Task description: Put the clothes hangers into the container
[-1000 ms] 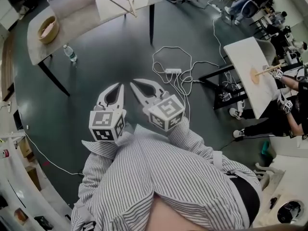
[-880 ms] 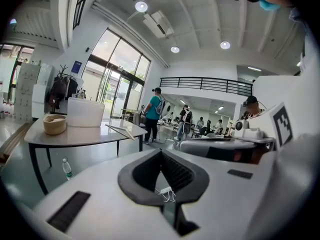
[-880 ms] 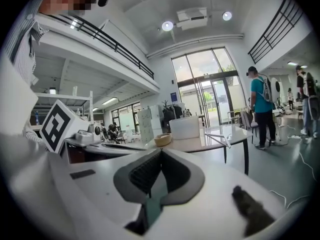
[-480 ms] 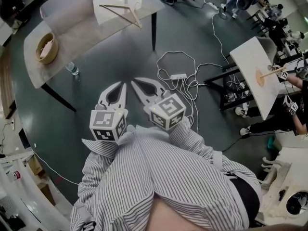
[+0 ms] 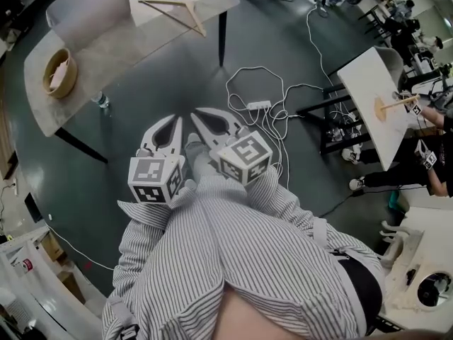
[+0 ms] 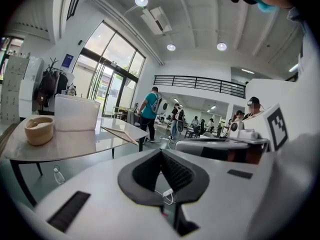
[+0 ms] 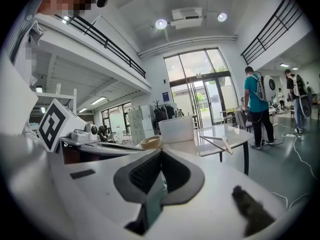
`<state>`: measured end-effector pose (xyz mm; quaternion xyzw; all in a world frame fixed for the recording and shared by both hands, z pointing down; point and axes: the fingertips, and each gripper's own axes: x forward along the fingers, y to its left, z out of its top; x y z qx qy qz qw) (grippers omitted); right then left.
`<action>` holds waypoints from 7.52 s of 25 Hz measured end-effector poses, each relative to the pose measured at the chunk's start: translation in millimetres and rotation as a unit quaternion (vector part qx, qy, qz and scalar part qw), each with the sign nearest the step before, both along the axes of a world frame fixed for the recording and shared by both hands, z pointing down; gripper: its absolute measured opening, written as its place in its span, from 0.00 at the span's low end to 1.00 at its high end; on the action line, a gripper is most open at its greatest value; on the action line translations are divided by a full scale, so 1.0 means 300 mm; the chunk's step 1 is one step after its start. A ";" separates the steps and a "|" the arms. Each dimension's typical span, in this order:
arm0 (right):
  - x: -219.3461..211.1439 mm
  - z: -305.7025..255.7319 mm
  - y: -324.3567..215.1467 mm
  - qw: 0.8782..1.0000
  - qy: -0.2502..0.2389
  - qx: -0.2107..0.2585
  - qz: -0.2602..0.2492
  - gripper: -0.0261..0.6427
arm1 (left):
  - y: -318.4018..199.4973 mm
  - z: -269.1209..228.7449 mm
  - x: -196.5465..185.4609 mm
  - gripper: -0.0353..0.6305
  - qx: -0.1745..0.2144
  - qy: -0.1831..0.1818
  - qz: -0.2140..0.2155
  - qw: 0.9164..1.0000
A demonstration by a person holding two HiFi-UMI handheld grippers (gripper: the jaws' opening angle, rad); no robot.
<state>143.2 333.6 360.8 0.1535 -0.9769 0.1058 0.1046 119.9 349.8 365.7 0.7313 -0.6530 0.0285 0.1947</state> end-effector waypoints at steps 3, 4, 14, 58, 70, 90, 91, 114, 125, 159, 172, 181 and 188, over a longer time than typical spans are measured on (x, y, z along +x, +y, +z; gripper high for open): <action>-0.029 0.007 -0.054 1.000 -0.002 -0.001 -0.001 0.06 | -0.046 0.008 -0.027 0.07 0.001 0.000 -0.004 1.000; -0.043 0.008 -0.075 1.000 -0.004 -0.001 -0.002 0.06 | -0.064 0.010 -0.041 0.07 0.001 -0.001 -0.006 1.000; -0.251 -0.022 -0.360 1.000 -0.016 0.008 -0.018 0.06 | -0.349 -0.011 -0.262 0.07 0.006 -0.008 -0.024 1.000; -0.507 0.039 -1.243 0.999 -0.003 -0.038 -0.023 0.06 | -1.215 0.046 -0.498 0.07 -0.037 -0.002 -0.018 0.999; -0.563 0.039 -1.373 0.998 0.009 -0.040 0.037 0.06 | -1.371 0.043 -0.561 0.07 -0.041 0.012 0.050 0.998; -0.671 -0.004 -1.618 0.988 0.008 -0.017 0.152 0.06 | -1.637 -0.015 -0.683 0.07 -0.012 -0.024 0.165 0.986; -0.675 -0.007 -1.626 0.987 0.007 -0.016 0.158 0.06 | -1.644 -0.020 -0.691 0.07 -0.009 -0.026 0.168 0.985; -0.545 0.079 -1.666 0.970 0.034 -0.047 0.236 0.06 | -1.702 0.058 -0.629 0.07 -0.028 -0.002 0.228 0.973; -0.481 0.120 -1.701 0.967 0.030 -0.076 0.243 0.06 | -1.737 0.109 -0.574 0.07 -0.064 -0.025 0.229 0.971; -0.358 0.387 -1.735 0.939 0.024 -0.190 0.284 0.06 | -1.704 0.352 -0.395 0.07 -0.108 -0.169 0.432 0.880; -0.341 0.499 -1.729 0.929 0.024 -0.227 0.290 0.06 | -1.682 0.478 -0.373 0.23 -0.148 -0.193 0.465 0.851; -0.347 0.571 -1.702 0.922 0.022 -0.251 0.293 0.06 | -1.649 0.596 -0.376 0.25 -0.185 -0.222 0.500 0.816; -0.334 0.618 -1.687 0.913 0.015 -0.273 0.304 0.06 | -1.629 0.666 -0.375 0.25 -0.199 -0.253 0.533 0.783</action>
